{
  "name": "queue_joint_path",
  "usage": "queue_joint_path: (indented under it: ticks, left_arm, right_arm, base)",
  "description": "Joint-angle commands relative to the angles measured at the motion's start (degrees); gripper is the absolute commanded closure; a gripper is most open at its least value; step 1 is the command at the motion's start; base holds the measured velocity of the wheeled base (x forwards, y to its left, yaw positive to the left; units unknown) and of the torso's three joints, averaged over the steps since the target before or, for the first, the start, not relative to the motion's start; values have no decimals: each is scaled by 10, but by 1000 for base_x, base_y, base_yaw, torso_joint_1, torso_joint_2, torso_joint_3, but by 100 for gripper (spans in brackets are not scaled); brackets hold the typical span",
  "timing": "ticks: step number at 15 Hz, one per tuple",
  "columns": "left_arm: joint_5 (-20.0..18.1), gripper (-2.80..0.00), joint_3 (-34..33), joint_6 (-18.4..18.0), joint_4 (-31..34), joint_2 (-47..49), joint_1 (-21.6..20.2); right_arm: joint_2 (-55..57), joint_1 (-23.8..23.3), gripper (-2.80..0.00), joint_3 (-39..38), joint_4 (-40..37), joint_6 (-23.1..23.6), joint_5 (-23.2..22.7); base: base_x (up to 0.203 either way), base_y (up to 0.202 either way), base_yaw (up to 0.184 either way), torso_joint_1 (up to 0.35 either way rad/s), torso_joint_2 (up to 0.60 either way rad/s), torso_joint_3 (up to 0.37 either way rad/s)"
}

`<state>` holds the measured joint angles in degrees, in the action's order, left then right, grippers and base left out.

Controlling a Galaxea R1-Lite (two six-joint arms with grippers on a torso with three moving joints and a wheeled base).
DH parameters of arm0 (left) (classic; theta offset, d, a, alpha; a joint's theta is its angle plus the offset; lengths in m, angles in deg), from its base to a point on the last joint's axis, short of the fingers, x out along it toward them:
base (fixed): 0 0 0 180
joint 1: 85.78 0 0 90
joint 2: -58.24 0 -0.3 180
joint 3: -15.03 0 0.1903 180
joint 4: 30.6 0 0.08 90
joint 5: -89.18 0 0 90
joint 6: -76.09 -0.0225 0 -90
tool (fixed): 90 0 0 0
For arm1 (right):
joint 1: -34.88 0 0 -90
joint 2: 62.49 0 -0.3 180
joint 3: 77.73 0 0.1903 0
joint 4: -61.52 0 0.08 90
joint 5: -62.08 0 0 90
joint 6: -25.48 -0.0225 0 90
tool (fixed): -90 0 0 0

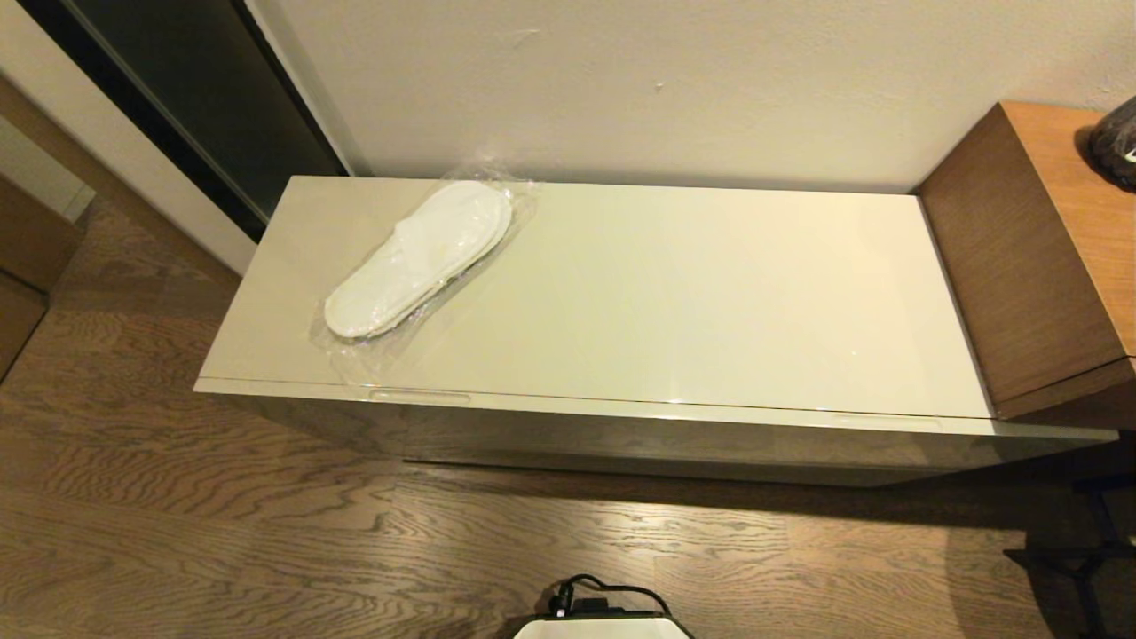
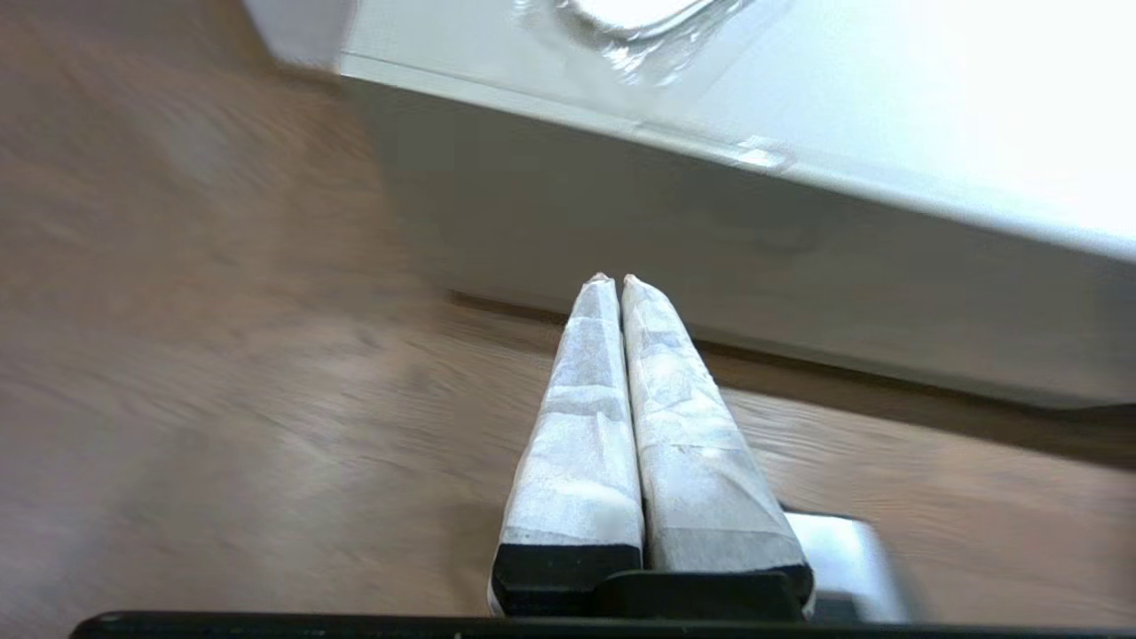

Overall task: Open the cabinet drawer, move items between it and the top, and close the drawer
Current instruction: Open the drawer

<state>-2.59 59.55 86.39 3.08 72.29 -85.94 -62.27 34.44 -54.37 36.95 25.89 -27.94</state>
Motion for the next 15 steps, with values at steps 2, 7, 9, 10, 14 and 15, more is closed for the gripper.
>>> queue_joint_path:
  ticks: [2, 7, 9, 10, 14, 15]
  left_arm:
    - [-37, 0, 99, 46, 36, 157, 0]
    - [-117, 0, 146, 66, 89, 307, 0]
    - [-141, 0, 180, 68, 87, 416, 0]
    - [-153, 0, 201, 68, 81, 465, 4]
    - [-151, 0, 245, 47, -8, 629, 48]
    - [-135, 0, 244, 27, -41, 662, 60]
  right_arm:
    - [0, 0, 0, -1, 0, 0, -1]
    - [0, 0, 0, -1, 0, -1, 0]
    - [0, 0, 0, -1, 1, -1, -1]
    - [0, 0, 0, -1, 0, -1, -1]
    - [0, 0, 0, -1, 0, -1, -1]
    - [0, 0, 0, -1, 0, -1, -1]
  base:
    - [0, 0, 0, 0, 0, 0]
    - [0, 0, 0, 0, 0, 0]
    - [0, 0, 0, 0, 0, 0]
    - [0, 0, 0, 0, 0, 0]
    - [0, 0, 0, 0, 0, 0]
    - [0, 0, 0, 0, 0, 0]
